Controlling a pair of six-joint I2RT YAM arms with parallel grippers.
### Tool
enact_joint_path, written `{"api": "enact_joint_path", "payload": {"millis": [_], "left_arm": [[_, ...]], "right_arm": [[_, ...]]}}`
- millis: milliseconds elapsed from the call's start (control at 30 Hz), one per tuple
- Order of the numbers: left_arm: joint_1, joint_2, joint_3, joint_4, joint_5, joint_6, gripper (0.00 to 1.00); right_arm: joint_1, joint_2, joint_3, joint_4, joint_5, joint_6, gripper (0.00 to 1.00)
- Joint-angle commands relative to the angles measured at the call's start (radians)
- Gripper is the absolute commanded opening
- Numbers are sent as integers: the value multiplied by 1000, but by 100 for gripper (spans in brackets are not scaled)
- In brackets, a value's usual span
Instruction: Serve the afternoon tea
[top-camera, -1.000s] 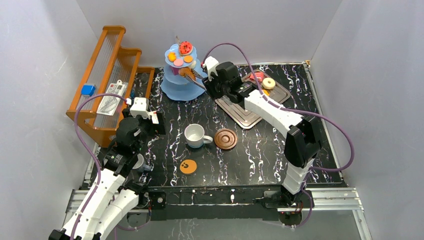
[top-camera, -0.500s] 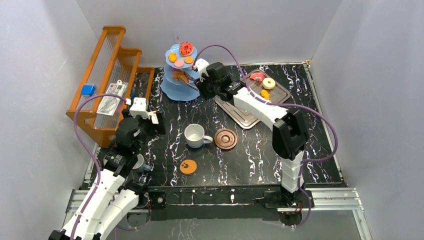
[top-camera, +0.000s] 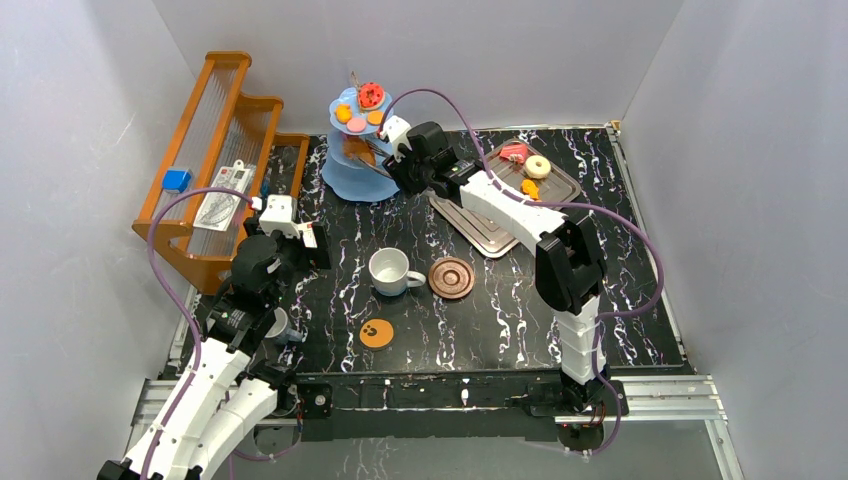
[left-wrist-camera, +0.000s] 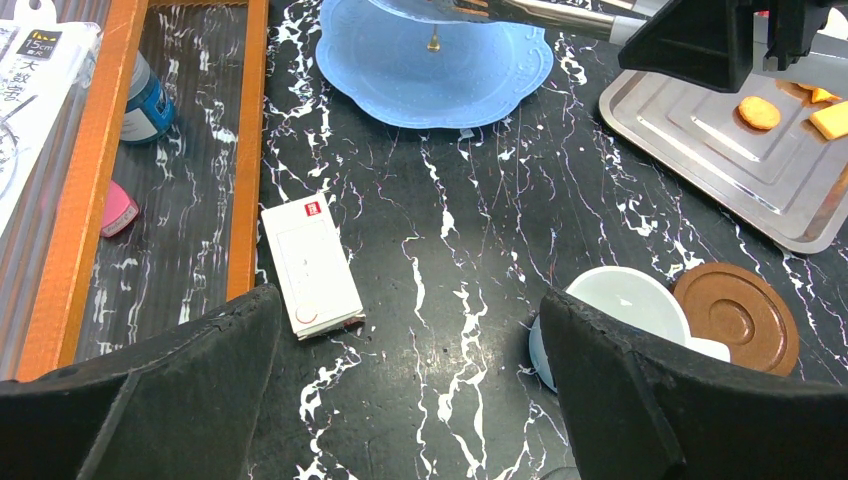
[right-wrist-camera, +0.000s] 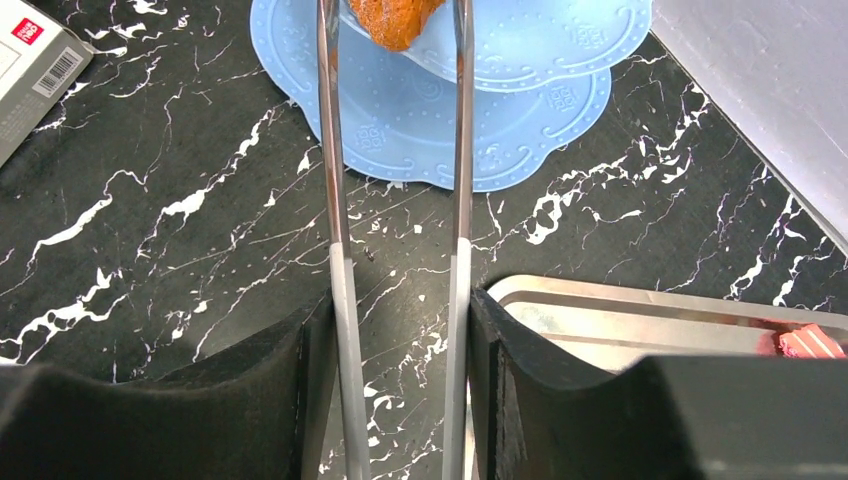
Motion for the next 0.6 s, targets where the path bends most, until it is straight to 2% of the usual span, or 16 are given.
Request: {"api": "enact_joint_path", "payload": {"millis": [0,200,567], "left_arm": [[-5,-5,26,9,-18,2,98],[-5,-1,25,9,-18,3,98],[-5,0,26,8,-18,3,98]], "right_arm": [[4,-27,57,52,14,-34,54],[4,-49,31,60,-36,-78,48],[10,-60,17,63,-51,-124,47]]}}
